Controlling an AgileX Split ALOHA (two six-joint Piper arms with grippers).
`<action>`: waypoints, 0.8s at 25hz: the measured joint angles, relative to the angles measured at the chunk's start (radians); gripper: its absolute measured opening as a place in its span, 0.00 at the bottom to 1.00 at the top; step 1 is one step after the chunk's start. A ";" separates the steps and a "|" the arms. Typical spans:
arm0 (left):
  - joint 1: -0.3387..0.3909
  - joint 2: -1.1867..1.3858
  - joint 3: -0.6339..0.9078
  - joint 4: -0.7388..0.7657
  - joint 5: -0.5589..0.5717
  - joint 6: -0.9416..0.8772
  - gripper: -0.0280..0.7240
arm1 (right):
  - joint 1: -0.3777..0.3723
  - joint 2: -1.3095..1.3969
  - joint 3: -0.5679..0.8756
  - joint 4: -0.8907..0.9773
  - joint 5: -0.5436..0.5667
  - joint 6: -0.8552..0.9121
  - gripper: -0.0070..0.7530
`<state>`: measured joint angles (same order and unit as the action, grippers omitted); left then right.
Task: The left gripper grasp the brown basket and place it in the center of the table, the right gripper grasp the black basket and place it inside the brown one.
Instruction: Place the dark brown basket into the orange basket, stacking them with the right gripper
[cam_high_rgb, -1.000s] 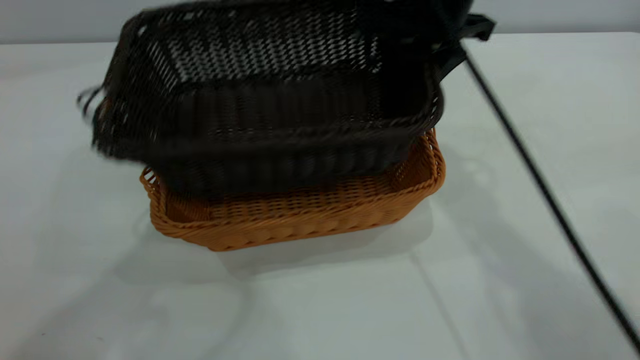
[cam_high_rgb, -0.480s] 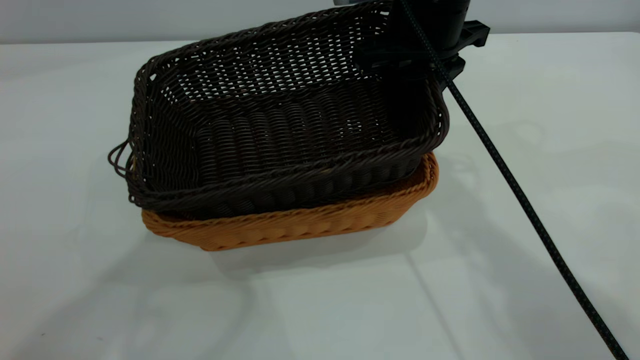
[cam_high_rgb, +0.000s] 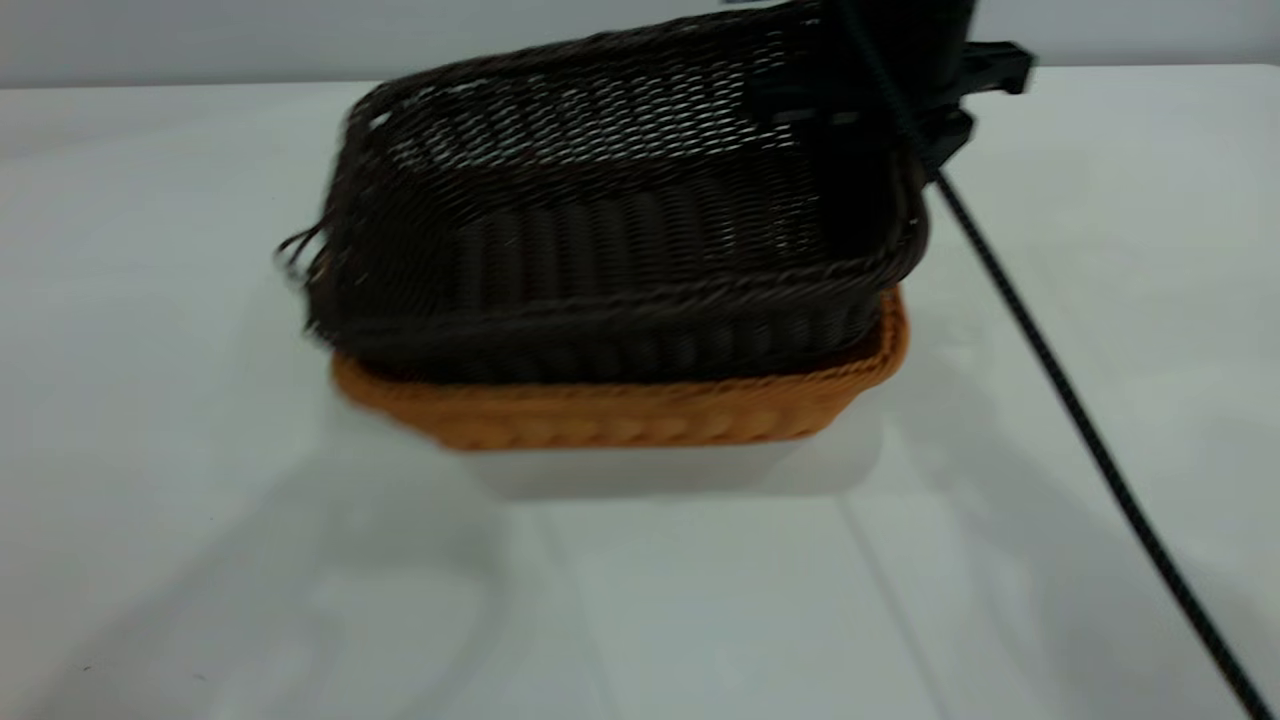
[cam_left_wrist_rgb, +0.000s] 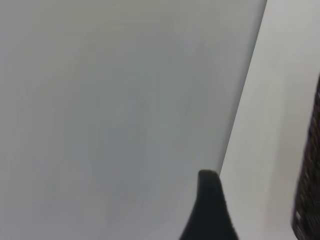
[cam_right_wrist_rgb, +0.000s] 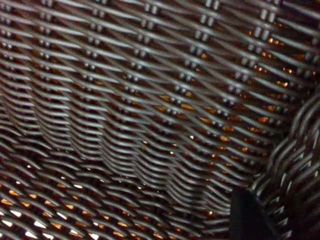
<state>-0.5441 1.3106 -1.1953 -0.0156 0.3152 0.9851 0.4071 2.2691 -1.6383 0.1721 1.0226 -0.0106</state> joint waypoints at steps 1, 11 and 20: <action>0.000 0.000 0.000 0.000 0.000 0.000 0.69 | -0.012 0.000 0.000 0.007 0.003 0.000 0.29; 0.000 0.000 0.000 0.000 0.000 0.000 0.69 | -0.034 0.001 -0.001 0.082 0.021 -0.032 0.33; 0.000 -0.001 0.000 0.000 0.000 0.000 0.69 | -0.034 -0.026 -0.009 0.068 0.098 -0.060 0.77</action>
<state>-0.5441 1.3094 -1.1953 -0.0156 0.3155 0.9851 0.3734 2.2435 -1.6475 0.2406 1.1210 -0.0704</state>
